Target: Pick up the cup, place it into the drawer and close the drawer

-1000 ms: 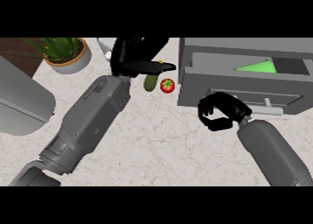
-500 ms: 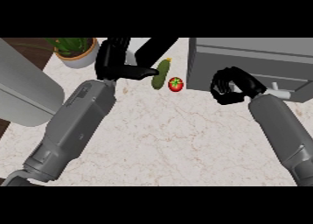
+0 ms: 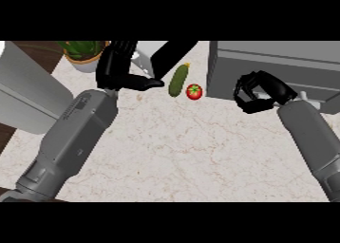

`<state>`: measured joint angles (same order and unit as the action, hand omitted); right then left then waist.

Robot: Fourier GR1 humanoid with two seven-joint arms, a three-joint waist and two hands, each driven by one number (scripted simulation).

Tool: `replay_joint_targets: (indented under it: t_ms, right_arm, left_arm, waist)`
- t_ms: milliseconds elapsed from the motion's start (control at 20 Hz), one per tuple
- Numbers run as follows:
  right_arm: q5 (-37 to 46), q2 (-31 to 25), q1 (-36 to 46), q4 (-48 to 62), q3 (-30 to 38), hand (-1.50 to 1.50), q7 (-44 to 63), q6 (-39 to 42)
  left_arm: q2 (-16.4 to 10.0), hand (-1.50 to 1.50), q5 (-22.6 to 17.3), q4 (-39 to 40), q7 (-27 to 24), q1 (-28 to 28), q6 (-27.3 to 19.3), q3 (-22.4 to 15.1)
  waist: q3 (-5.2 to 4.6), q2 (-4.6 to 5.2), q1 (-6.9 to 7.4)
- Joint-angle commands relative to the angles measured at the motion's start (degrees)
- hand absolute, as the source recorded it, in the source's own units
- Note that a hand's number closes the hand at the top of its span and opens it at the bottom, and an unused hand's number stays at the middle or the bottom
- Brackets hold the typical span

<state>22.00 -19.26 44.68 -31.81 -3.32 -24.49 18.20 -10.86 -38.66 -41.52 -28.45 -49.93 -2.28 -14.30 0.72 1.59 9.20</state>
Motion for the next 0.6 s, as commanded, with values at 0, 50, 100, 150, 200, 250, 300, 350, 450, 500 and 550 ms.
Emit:
replay_joint_targets:
  t_ms: [0,50,100,150,200,250,300,350,450,500,550]
  right_arm:
    - [-0.5,-6.4,9.6,2.3,5.3,1.5,4.4,-5.4]
    - [-0.6,-6.6,9.4,1.9,5.3,1.5,4.1,-5.0]
    - [-1.2,-6.8,9.9,1.6,5.6,1.5,4.5,-4.2]
    - [-1.2,-7.4,10.0,1.1,5.5,1.5,4.7,-3.4]
    - [-1.6,-6.7,9.0,1.2,5.6,1.5,4.7,-3.9]
    - [-1.9,-7.8,9.3,0.7,5.8,1.5,4.7,-2.6]
    - [-2.3,-8.2,9.3,0.3,5.9,1.5,4.9,-1.7]
    - [-2.7,-8.3,9.0,0.1,6.3,1.5,4.9,-1.7]
    - [-3.6,-8.2,9.3,-0.7,6.8,1.5,5.2,-0.9]
    - [-3.5,-8.7,8.6,-0.6,6.5,1.5,5.0,-0.1]
    - [-3.9,-9.0,7.9,-0.9,6.8,1.5,4.5,0.1]
  left_arm:
    - [-1.1,-1.5,-0.3,-1.2,0.9,1.0,1.8,-0.2]
    - [-0.7,-1.5,-0.2,-1.1,0.2,2.2,2.4,-0.6]
    - [-0.2,-1.5,-0.2,-1.3,0.2,1.5,1.3,-0.3]
    - [-0.5,-1.5,-0.5,-1.6,0.4,1.9,2.4,-0.4]
    - [-0.5,-1.5,-0.5,-1.8,0.5,1.8,2.4,-0.4]
    - [-1.1,-1.5,-0.5,-1.8,0.8,1.8,3.0,-0.4]
    - [-1.2,-1.5,-0.5,-1.8,1.1,1.5,2.7,-0.3]
    - [-0.2,-1.5,-0.4,-1.8,-0.1,3.2,2.9,-0.8]
    - [-0.2,-1.5,-0.9,-2.2,0.9,2.6,2.7,-0.4]
    - [-0.5,-1.5,-0.6,-2.5,1.0,3.2,3.3,-0.9]
    - [-0.6,-1.5,-0.9,-2.8,0.6,3.4,3.6,-0.5]
  waist:
    - [-0.48,0.9,2.77]
    - [-0.52,1.25,2.89]
    - [-0.51,1.05,2.6]
    - [-0.58,1.07,3.03]
    - [-0.51,1.32,3.16]
    - [-0.56,1.33,3.21]
    - [-0.54,1.35,3.5]
    - [-0.6,1.35,3.07]
    - [-0.57,1.03,3.41]
    - [-0.54,1.06,3.73]
    - [-0.52,1.2,3.81]
